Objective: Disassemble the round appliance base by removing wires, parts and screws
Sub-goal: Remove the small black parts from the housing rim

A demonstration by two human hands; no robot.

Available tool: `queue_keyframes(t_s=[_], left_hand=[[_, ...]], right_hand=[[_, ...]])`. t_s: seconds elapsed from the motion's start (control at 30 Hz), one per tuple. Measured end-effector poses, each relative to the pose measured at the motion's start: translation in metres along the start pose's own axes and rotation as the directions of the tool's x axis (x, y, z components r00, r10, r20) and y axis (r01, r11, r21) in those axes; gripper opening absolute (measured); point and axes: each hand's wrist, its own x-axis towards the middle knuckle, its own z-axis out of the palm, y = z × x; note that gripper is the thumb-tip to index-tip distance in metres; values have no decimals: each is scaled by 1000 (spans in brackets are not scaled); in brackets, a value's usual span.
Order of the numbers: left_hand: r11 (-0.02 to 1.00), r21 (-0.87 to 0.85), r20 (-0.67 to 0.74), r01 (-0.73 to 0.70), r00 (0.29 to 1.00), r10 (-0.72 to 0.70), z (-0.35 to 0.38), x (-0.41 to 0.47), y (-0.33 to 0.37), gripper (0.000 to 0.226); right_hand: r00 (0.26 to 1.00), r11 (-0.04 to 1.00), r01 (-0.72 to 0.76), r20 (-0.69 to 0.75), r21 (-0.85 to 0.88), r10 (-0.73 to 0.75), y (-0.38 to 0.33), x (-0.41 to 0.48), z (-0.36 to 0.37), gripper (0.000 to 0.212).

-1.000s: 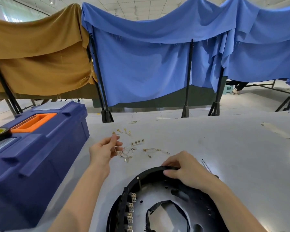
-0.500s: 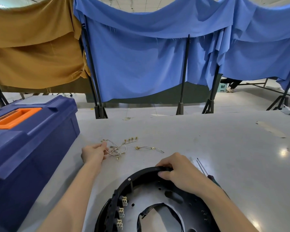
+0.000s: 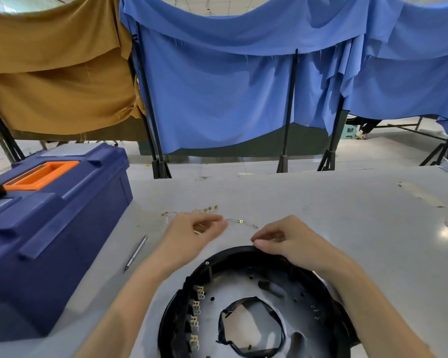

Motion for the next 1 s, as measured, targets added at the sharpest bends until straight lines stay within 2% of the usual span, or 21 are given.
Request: queue_keyframes(t_s=[0.07, 0.1, 0.23, 0.33, 0.5, 0.6, 0.67, 0.73, 0.83, 0.93, 1.0], left_hand=[[991, 124, 169, -43, 985, 22, 9, -15, 2, 38], [980, 188, 205, -57, 979, 18, 14, -21, 0, 44], [965, 248, 143, -79, 989, 44, 20, -33, -7, 39], [956, 278, 90, -90, 994, 68, 15, -35, -10, 28], [936, 350, 44, -14, 999, -2, 0, -35, -14, 27], [904, 421, -36, 69, 998, -59, -8, -35, -19, 30], [891, 439, -85, 116, 993, -88, -13, -35, -22, 30], [898, 419, -97, 131, 990, -99, -18, -36, -26, 29], [901, 410, -102, 143, 989, -110, -22, -36, -27, 30], [881, 448, -107, 152, 987, -117, -18, -39, -23, 43], [878, 475, -95, 57, 995, -14, -10, -41, -12, 43]], right_hand=[[1000, 996, -15, 6, -84, 15, 1, -5, -14, 10], [999, 990, -34, 24, -139, 38, 2, -9, -20, 11], [982, 958, -117, 113, -263, 151, 3, -18, -30, 16], [992, 952, -71, 75, -299, 98, 2, -16, -23, 15], [998, 975, -34, -61, -220, 21, 2, -6, 0, 13], [987, 981, -12, -162, -196, -20, 2, -2, 16, 9], [989, 995, 24, -144, -92, -37, 2, -2, 18, 9], [997, 999, 51, -66, 3, -51, 2, -4, 14, 8], [999, 999, 50, 9, 15, -50, 3, -7, 12, 10], [998, 998, 33, -56, 58, -30, 5, -8, 19, 9], [995, 992, 38, -98, 124, -25, 5, -10, 26, 7]])
